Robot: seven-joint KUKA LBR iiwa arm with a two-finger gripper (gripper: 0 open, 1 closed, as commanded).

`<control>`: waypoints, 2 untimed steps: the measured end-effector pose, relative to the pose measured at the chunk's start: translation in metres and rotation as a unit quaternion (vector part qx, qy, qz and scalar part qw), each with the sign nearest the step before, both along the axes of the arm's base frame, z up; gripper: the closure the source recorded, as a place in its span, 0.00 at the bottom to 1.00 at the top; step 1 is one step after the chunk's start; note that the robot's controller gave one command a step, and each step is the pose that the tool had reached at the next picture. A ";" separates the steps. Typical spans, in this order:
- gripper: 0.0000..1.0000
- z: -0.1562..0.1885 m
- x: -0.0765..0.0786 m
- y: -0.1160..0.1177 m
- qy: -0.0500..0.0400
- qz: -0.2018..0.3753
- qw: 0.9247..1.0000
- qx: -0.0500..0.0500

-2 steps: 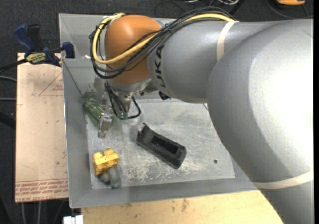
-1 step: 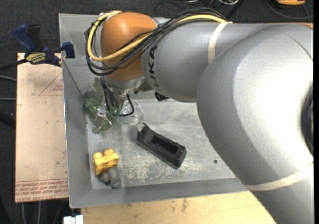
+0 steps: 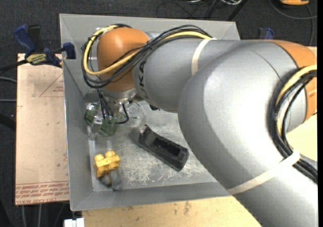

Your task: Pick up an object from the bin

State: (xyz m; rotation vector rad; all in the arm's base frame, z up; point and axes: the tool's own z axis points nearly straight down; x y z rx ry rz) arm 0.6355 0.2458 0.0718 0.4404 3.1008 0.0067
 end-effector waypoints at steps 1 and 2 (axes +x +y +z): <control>1.00 0.003 -0.002 0.002 0.006 -0.179 0.984 -0.006; 1.00 0.003 -0.002 0.002 0.006 -0.179 0.984 -0.006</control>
Offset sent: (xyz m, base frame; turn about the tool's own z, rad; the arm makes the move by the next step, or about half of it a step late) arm 0.0000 0.0000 0.0000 0.0000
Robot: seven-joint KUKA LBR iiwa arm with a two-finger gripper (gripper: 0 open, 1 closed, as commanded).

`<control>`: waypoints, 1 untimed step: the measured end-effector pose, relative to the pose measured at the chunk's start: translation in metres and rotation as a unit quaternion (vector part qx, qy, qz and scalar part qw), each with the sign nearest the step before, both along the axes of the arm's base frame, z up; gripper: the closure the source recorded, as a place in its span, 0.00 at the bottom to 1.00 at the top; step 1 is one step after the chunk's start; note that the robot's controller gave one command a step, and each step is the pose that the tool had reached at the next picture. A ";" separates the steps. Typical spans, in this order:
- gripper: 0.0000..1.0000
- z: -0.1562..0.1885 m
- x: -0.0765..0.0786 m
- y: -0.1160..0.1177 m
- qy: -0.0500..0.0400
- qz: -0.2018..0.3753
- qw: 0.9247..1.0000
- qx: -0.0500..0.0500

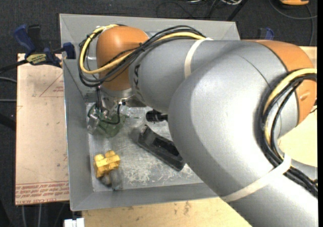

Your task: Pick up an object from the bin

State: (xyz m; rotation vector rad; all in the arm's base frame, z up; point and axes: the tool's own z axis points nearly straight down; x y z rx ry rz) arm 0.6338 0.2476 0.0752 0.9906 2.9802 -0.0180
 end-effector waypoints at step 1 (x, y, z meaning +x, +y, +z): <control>1.00 0.002 -0.001 -0.001 0.000 -0.001 1.000 0.000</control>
Offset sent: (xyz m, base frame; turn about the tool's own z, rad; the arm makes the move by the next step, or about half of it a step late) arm 0.0002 -0.0001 0.0173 0.0000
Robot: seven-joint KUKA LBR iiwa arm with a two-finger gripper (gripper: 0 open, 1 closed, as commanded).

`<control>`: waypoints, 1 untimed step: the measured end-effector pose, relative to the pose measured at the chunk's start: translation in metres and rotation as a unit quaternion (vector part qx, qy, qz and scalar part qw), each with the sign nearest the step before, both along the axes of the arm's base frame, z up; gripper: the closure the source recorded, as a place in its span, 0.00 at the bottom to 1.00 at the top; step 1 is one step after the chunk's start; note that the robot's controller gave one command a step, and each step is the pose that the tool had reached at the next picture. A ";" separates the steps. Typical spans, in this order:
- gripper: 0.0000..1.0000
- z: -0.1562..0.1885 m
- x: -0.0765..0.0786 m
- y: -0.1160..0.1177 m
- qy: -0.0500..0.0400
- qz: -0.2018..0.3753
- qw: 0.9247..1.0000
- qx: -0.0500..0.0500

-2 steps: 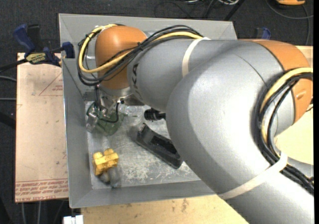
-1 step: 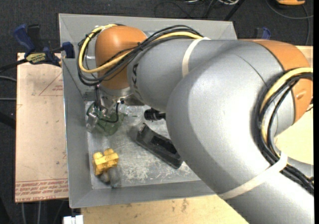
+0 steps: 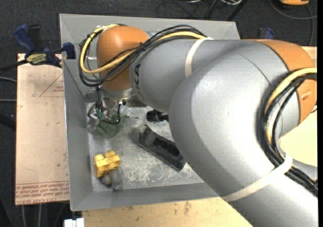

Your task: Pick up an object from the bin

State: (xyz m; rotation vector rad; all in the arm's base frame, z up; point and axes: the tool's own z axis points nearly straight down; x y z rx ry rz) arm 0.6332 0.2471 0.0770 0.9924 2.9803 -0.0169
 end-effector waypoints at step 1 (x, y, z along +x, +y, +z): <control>1.00 0.004 0.000 0.001 -0.002 -0.001 1.000 0.003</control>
Offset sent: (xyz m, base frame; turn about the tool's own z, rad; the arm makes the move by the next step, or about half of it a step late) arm -0.0001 0.0000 0.0043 0.0000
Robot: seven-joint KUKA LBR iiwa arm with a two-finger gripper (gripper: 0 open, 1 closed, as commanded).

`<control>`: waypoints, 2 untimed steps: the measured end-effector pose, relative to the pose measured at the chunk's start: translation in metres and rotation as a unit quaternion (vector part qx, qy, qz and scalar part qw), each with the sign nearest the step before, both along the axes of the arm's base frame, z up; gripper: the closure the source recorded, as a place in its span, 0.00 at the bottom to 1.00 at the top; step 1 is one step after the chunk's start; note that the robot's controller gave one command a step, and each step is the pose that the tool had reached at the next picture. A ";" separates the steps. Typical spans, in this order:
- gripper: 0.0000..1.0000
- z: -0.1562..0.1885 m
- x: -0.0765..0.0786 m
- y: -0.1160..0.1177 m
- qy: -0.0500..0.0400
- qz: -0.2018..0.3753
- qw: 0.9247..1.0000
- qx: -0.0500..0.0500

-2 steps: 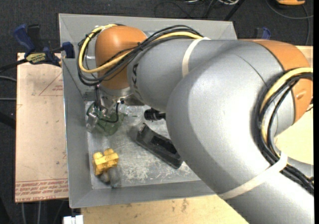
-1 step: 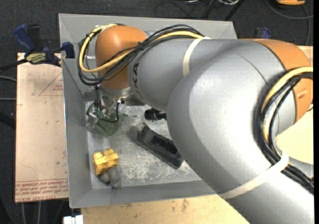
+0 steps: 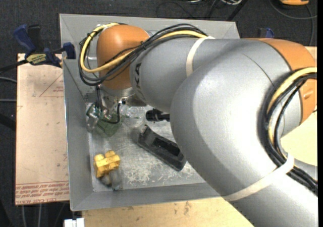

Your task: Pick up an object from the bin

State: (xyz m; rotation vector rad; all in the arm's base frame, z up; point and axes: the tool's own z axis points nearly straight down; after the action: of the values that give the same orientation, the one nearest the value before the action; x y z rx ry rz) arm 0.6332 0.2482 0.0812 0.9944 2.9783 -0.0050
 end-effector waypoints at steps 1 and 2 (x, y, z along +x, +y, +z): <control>1.00 0.004 0.000 0.001 -0.001 0.000 1.000 0.001; 1.00 0.012 -0.002 0.001 0.003 0.000 1.000 0.001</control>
Offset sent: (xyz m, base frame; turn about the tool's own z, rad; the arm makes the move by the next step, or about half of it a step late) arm 0.0000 -0.0001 0.0877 0.0000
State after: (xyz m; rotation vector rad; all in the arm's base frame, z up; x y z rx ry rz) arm 0.6312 0.2487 0.0927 0.9958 2.9835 -0.0051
